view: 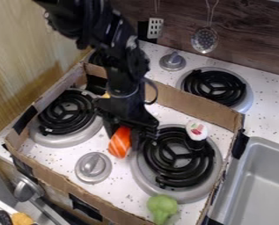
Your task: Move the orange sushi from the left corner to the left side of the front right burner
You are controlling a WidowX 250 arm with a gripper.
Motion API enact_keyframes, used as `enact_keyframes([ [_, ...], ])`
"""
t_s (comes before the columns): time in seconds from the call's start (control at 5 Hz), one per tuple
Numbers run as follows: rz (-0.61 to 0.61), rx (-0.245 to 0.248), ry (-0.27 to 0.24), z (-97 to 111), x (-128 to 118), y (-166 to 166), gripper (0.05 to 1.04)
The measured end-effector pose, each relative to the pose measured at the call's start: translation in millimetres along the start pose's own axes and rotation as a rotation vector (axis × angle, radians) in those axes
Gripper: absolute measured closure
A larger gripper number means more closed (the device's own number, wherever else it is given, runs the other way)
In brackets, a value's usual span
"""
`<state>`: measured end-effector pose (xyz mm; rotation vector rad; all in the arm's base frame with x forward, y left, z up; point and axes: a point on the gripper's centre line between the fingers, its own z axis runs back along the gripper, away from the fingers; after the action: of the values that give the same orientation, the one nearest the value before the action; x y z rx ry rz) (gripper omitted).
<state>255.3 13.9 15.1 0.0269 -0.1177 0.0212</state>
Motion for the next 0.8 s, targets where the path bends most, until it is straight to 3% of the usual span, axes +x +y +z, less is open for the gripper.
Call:
enact_keyframes([
  [0.2, 0.009, -0.005, -0.007, -5.5, 2.0, 4.6, 0.428],
  [0.4, 0.031, -0.017, -0.009, -6.9, 6.6, 7.7, 0.153],
  [0.6, 0.02, -0.01, 0.011, -4.4, 6.9, 7.2, 0.087],
  [0.8, 0.001, 0.016, 0.019, 8.3, 9.0, 5.2, 0.087],
])
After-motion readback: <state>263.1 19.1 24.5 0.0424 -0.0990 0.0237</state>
